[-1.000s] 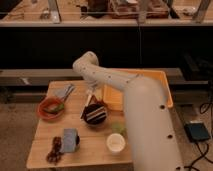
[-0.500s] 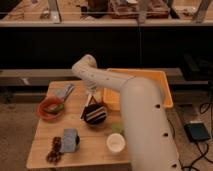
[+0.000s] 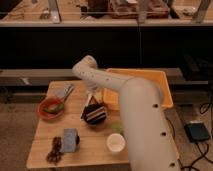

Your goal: Place apple in tray

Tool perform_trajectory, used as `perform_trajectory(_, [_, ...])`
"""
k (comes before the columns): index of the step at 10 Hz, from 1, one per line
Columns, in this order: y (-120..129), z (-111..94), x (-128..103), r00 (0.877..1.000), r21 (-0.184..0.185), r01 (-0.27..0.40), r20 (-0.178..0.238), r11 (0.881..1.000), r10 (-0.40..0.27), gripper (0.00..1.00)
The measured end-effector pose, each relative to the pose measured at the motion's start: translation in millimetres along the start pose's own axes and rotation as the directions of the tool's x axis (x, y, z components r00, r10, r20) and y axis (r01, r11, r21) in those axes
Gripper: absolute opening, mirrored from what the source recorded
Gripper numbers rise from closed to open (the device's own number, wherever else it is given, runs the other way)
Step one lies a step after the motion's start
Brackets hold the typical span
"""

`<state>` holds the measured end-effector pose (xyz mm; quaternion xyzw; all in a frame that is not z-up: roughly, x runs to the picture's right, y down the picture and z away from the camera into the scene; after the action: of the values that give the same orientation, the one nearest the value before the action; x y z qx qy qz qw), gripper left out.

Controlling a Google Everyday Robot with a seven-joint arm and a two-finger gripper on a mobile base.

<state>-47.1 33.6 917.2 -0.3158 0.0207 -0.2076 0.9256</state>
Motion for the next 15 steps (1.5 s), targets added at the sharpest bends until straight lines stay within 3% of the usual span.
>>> perform_trajectory(15, [10.3, 28.1, 7.1, 1.000, -0.008, 0.000, -0.017, 1.000, 0.000, 0.63])
